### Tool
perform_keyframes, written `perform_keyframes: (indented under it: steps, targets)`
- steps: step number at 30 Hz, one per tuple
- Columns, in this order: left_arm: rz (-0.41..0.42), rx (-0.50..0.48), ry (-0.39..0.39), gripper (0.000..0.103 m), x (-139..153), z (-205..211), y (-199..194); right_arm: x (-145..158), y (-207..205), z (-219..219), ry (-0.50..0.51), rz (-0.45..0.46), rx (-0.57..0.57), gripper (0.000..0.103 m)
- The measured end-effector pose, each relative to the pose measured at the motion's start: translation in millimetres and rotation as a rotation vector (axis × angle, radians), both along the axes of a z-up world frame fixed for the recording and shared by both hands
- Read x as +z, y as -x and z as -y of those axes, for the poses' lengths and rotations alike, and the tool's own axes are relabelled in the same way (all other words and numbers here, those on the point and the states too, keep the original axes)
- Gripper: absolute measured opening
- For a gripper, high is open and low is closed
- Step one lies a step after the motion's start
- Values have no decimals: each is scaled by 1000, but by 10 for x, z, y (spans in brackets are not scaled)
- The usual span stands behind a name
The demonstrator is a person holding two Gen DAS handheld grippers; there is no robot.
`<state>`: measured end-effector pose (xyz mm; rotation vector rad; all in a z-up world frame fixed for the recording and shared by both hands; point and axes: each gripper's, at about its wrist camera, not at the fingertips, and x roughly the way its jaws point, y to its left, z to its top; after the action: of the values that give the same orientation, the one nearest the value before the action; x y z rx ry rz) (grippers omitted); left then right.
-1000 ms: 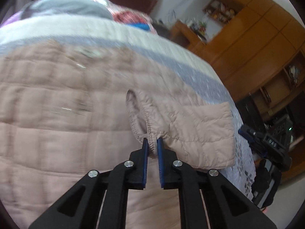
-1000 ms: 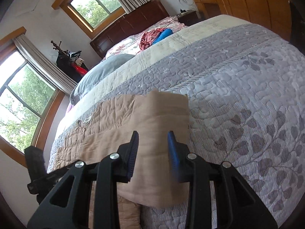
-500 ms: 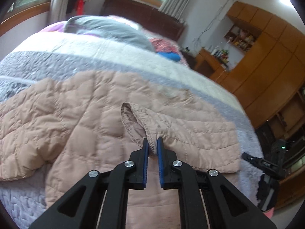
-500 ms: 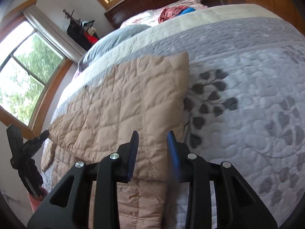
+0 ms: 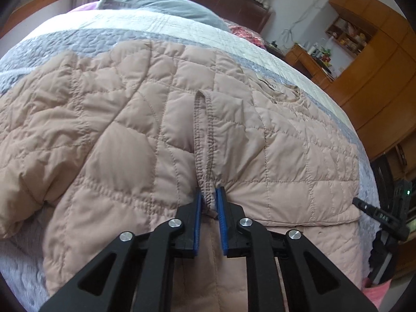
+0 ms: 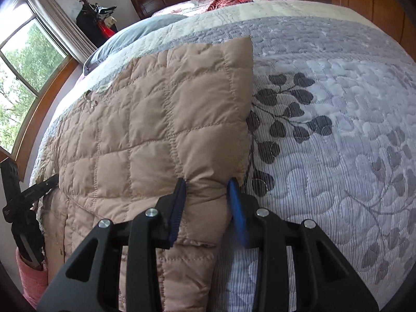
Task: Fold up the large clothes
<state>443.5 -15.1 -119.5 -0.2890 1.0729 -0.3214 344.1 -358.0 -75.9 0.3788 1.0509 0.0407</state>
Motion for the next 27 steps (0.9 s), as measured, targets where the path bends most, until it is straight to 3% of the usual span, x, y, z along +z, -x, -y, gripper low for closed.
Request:
perform_keyframes:
  steps: [3,5,9,15,20,24,27]
  targets:
    - [54,70,-20,20,243,-122,76,345,118,-35,29,79,-3,37]
    - [156,111,-74,20,509,-139,179,528,125,-93,21,118,5,37]
    - [179,26,-80,21,752,247,98,634,-184,-345,24,71,41,37]
    - [115,-51,-144,21,476,880,-285,362,-822,-536,70,-23,36,37]
    - [6,-55,-124,20,-24,913,-575,-40,-1070,-493,48,-112,24,33]
    - [1,-63,-88,20,-4,830,-568,19,-1028,-515,62,-97,32,35]
    - [32,-47,-104,21,158,769,-414,223,-843,-552,-26,-43,84,37]
